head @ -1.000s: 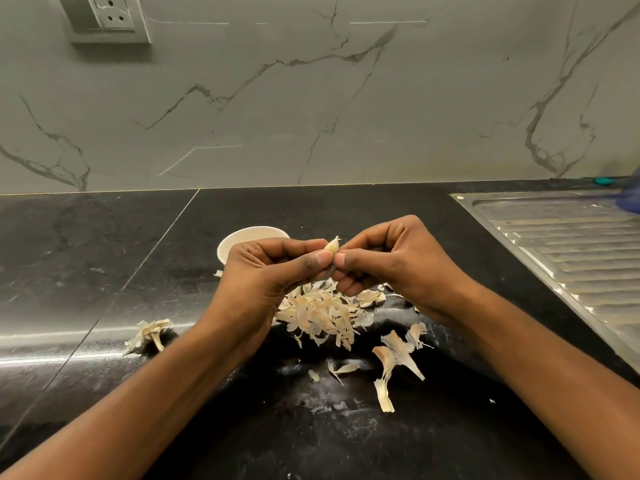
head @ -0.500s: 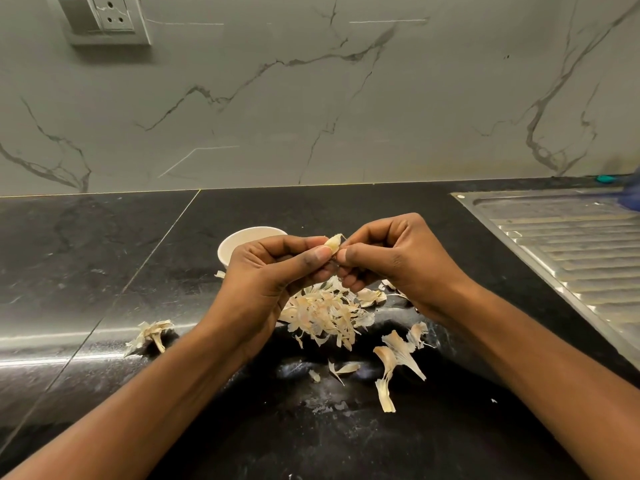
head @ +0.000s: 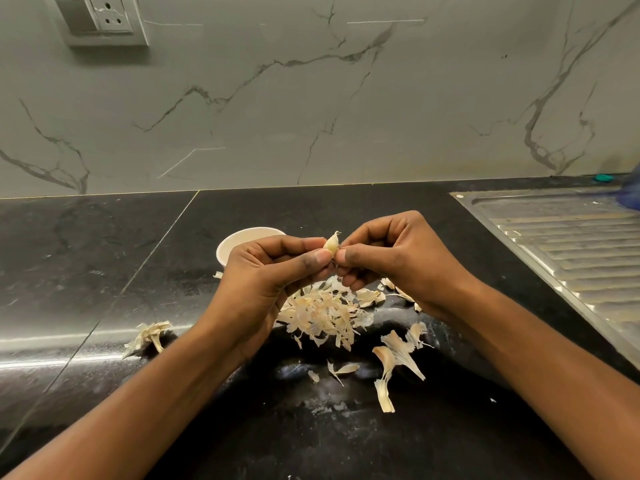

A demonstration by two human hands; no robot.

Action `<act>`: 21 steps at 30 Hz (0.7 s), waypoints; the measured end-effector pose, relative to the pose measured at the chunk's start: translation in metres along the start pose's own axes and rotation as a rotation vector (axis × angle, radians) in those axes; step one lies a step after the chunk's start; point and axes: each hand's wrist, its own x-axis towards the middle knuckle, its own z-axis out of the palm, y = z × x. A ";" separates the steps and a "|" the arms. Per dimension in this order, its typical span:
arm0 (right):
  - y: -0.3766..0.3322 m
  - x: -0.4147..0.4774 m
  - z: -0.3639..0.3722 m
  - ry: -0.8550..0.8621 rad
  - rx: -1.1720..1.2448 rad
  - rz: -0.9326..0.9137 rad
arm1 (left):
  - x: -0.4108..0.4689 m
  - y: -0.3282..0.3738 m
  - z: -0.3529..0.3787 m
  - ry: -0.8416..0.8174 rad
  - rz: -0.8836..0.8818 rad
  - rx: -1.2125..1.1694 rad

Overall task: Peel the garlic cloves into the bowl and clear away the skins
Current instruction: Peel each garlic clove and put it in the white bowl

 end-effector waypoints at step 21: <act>-0.001 -0.001 0.002 -0.002 -0.127 -0.044 | 0.002 0.000 -0.001 0.044 0.013 -0.042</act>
